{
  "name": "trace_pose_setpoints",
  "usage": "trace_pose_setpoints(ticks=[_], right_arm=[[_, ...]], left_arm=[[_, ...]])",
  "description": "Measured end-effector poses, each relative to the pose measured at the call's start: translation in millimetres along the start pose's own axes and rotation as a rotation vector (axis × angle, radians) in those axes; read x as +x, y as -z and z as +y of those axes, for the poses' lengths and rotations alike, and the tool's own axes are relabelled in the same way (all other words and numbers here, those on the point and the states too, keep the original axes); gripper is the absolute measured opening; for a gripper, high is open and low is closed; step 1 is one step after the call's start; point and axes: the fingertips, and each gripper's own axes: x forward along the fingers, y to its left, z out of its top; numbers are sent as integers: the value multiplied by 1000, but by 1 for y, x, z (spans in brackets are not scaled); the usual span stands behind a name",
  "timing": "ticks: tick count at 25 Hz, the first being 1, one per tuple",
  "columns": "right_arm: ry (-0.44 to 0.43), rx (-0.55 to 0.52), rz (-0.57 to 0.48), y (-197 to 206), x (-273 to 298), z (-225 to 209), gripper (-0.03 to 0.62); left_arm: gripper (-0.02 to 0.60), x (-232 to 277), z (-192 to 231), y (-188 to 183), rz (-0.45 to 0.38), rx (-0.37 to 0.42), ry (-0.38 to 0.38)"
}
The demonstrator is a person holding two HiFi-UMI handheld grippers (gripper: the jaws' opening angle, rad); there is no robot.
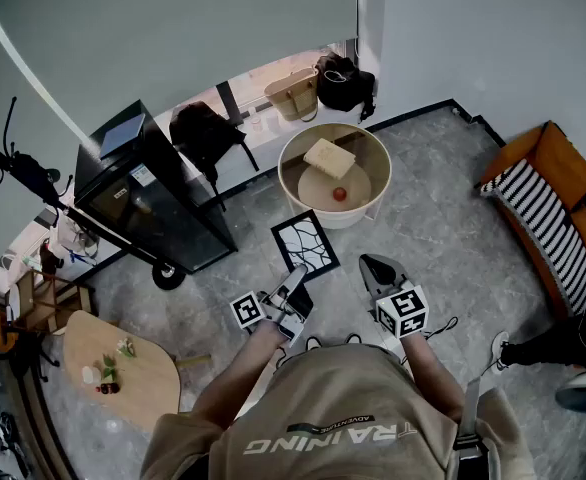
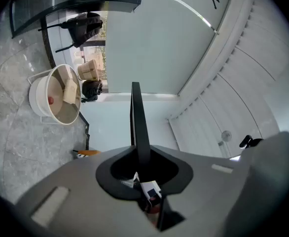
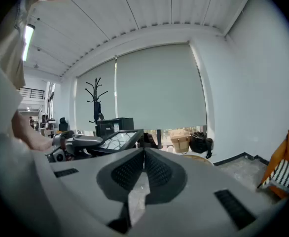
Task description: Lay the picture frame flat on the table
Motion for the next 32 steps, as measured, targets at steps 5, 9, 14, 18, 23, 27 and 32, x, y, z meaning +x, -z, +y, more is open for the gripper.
trace_pose_setpoints(ticks=[5,9,14,18,23,27,32], right_arm=[[21,15,-8,7,-3,3,9],[38,14,4,8,-2,-1,9],[53,16,30,20,1,1,9],[67,9,69,23,6,5,9],[78,23,105,38,15,10,9],[72,57,153,54,17,19,9],[65,109,188,65,25,11,9]], left_arm=[[54,-11,6,-1,18,3,-24],[54,-10,9,-2,38,4,-31],[54,-23,21,1,49,-30,-51],[54,-39,31,-8,42,-50,-75],[54,-54,48,-21,67,-50,-70],[54,-63,60,-30,72,-71,-73],[54,-56,72,-32,90,-106,-83]])
